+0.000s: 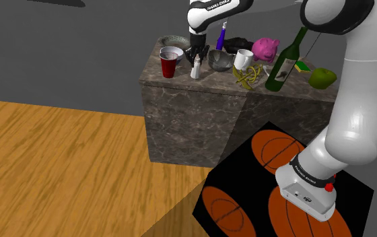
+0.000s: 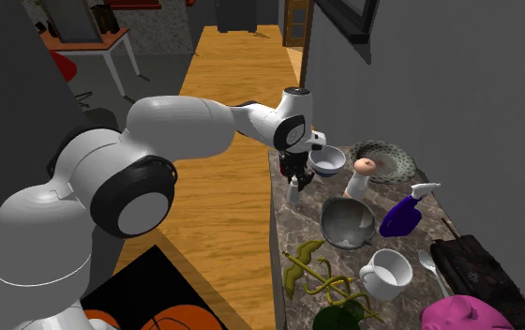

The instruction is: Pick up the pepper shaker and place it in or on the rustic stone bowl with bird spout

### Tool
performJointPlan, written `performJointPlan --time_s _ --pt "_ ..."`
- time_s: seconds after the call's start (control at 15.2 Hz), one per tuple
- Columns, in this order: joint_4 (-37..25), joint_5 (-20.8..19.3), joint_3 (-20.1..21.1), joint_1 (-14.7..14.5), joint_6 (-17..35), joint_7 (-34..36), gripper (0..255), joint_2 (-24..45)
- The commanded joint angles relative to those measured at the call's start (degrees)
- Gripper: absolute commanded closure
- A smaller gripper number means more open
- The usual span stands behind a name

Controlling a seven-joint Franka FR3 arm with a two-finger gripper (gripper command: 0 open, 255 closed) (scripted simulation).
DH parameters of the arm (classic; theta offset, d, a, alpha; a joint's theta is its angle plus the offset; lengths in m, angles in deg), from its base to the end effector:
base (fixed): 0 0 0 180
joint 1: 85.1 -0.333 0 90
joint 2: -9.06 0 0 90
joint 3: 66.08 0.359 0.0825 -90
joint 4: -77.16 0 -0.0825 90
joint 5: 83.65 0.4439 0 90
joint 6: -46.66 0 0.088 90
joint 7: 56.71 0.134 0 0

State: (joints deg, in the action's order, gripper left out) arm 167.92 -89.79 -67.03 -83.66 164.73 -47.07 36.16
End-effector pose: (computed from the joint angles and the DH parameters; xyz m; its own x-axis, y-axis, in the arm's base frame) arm 0.7558 -0.0383 0.3473 0.9876 -0.1563 0.0180 -0.1573 -0.9824 0.1005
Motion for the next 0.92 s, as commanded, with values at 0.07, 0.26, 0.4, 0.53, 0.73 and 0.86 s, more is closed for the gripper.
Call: performJointPlan --time_s 0.07,0.26,0.4,0.53,0.73,0.86 --pt "-1.19 0.07 0.04 -0.06 -2.03 -0.13 255 -0.84" --pt "-2.48 0.15 0.06 -0.07 -4.01 -0.33 255 -1.53" --pt "-3.42 0.2 0.07 -0.08 -5.35 -0.46 255 -1.94" --pt "-4.43 0.25 0.08 -0.09 -6.71 -0.59 255 -2.3" --pt "-6.06 0.31 0.09 -0.1 -8.79 -0.79 255 -2.75" --pt "-7.25 0.36 0.1 -0.12 -10.2 -0.92 255 -2.99"
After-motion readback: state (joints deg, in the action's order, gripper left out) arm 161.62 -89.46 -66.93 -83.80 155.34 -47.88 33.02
